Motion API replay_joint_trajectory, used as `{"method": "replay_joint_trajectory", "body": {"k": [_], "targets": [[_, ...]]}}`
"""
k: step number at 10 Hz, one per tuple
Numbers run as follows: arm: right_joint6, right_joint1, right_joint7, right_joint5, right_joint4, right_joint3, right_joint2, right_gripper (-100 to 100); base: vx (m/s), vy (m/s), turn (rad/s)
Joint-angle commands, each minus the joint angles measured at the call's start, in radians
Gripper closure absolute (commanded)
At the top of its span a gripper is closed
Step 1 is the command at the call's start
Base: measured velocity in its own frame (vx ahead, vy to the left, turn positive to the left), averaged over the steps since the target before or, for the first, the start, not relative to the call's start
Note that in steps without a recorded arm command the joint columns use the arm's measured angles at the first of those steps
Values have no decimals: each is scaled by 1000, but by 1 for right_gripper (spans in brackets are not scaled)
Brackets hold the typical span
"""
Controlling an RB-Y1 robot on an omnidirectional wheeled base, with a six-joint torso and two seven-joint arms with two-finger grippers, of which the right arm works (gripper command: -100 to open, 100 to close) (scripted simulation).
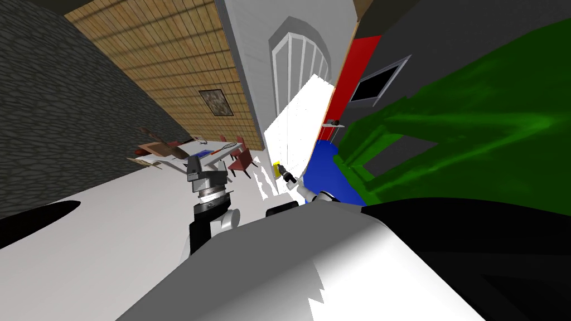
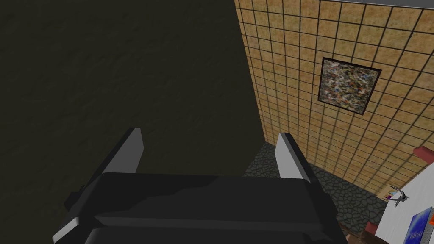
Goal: Push the door open
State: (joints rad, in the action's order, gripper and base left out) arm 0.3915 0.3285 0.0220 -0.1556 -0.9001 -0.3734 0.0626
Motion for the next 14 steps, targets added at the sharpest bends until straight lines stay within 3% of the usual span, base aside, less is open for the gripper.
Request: {"method": "replay_joint_trajectory", "body": {"k": [1, 8, 9, 14], "targets": [[5, 15, -5, -4, 11, 25, 2, 100, 104, 155, -69], [-2, 29, -23, -14, 31, 105, -10, 100, 131, 153, -59], [2, 30, -23, -13, 41, 98, -10, 100, 60, 54, -17], [6, 36, -39, -23, 52, 161, 9, 100, 136, 140, -65]]}}
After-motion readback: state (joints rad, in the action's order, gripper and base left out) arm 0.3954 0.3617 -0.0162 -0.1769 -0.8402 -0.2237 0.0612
